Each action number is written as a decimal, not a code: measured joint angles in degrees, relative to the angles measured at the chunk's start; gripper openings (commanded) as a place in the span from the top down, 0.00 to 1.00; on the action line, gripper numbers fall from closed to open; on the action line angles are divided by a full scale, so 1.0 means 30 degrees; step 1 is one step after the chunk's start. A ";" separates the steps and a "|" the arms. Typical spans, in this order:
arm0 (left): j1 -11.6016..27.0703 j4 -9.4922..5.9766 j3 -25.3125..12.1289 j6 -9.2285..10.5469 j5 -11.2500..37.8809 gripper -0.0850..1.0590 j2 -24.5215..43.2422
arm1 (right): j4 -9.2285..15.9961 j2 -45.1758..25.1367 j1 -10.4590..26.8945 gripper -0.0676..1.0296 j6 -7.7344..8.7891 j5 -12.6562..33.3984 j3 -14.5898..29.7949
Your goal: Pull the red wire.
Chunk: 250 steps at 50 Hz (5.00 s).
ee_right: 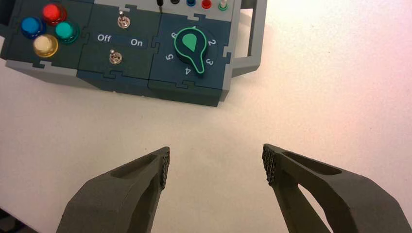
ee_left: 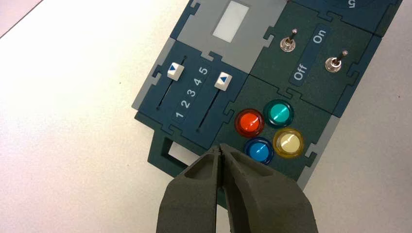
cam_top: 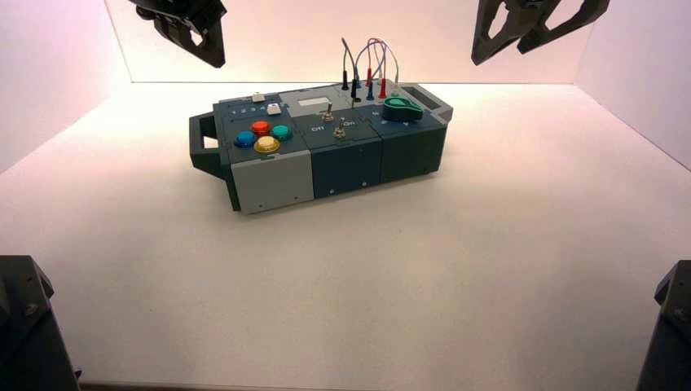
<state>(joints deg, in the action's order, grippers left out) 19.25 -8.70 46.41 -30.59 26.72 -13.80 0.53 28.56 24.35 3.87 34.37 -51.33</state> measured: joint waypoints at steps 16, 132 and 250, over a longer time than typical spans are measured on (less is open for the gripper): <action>0.0000 0.0000 0.0000 0.0029 0.0000 0.95 0.0000 | 0.0059 0.0029 0.0029 0.03 0.0000 0.0000 0.0000; 0.0879 -0.0850 -0.0732 0.0645 0.1699 0.95 -0.1992 | 0.0674 -1.4678 0.0703 0.40 -0.2051 0.1963 1.2627; 0.1230 -1.0811 -0.0469 -0.7764 0.1113 0.95 -0.2666 | -0.1201 -1.7021 0.0703 0.57 -0.1963 -0.0059 1.4238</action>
<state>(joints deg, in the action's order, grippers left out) 22.94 -41.13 45.00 -53.88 30.06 -21.80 -3.08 -22.50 26.46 -2.02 34.19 -8.61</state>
